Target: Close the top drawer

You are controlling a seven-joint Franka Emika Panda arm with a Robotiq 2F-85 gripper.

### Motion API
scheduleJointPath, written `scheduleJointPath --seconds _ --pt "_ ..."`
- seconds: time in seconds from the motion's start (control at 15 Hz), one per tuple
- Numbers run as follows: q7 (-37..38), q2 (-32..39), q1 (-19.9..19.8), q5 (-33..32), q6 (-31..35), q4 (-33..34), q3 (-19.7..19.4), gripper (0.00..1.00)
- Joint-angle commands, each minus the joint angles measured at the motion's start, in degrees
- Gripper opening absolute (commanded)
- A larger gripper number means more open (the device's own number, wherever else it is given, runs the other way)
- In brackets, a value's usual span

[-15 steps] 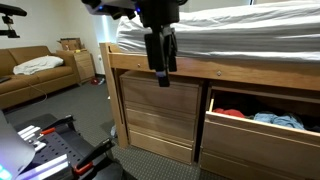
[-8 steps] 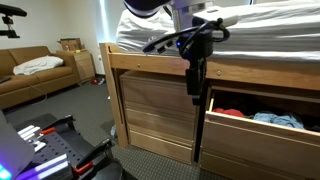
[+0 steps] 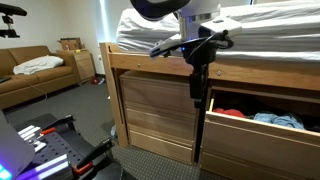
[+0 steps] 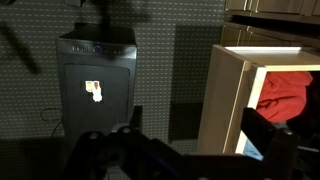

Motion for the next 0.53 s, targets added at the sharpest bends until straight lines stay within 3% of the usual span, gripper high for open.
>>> scheduleJointPath --seconds 0.0,0.13,0.27,0.33,0.47 --pt "6.62 12.48 3.24 0.57 0.81 7.83 -2.17 1.00" --pt "11.19 17.54 4.79 1.61 2.37 10.46 -3.17 1.00" --pt "15.44 24.74 3.46 0.98 2.76 15.29 -1.32 1.00" --pt "15.64 28.54 5.18 2.89 2.24 18.31 -2.61 1.00" --pt "17.26 33.97 4.92 3.99 2.18 22.30 -2.31 1.00"
